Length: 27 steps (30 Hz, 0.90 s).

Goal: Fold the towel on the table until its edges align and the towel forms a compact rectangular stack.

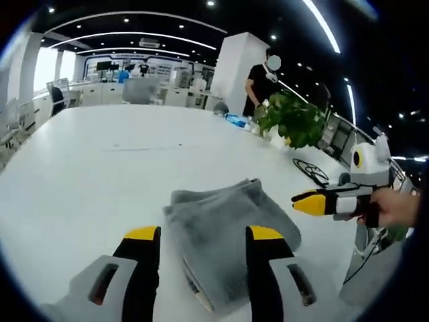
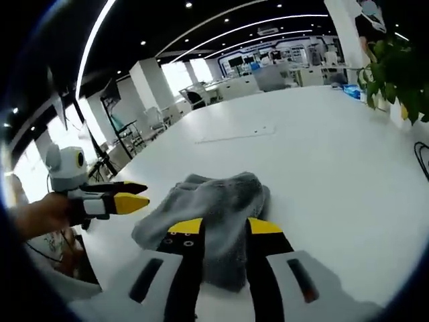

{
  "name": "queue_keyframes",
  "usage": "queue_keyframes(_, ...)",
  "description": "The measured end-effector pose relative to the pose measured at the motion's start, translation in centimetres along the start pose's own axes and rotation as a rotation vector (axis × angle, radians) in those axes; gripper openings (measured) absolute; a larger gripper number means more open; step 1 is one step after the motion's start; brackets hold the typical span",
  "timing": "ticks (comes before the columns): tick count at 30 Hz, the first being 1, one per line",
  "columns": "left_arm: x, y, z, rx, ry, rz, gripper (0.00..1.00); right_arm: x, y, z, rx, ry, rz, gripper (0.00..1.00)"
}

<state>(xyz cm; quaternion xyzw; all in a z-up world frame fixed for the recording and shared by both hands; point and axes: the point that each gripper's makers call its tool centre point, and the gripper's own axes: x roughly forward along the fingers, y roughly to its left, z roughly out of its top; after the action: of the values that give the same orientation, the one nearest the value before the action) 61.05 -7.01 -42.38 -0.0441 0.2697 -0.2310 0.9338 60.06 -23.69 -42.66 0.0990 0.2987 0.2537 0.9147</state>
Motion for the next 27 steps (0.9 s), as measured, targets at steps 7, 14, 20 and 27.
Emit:
queue_keyframes(7, -3.6, 0.1, 0.9, -0.031, -0.081, 0.045, 0.74, -3.1, 0.6, 0.2, -0.020, -0.026, -0.001, 0.32)
queue_keyframes(14, -7.1, -2.3, 1.6, -0.013, -0.171, -0.015, 0.88, -6.7, 1.5, -0.2, -0.062, -0.059, -0.009, 0.41)
queue_keyframes(20, -9.3, -3.4, 1.0, 0.040, -0.191, -0.024, 1.00, -8.5, 1.9, -1.4, -0.091, -0.078, -0.020, 0.45)
queue_keyframes(27, -12.0, -4.0, 0.5, 0.010, -0.216, -0.034, 1.00, -9.8, 3.0, -3.3, -0.080, -0.076, -0.024, 0.58)
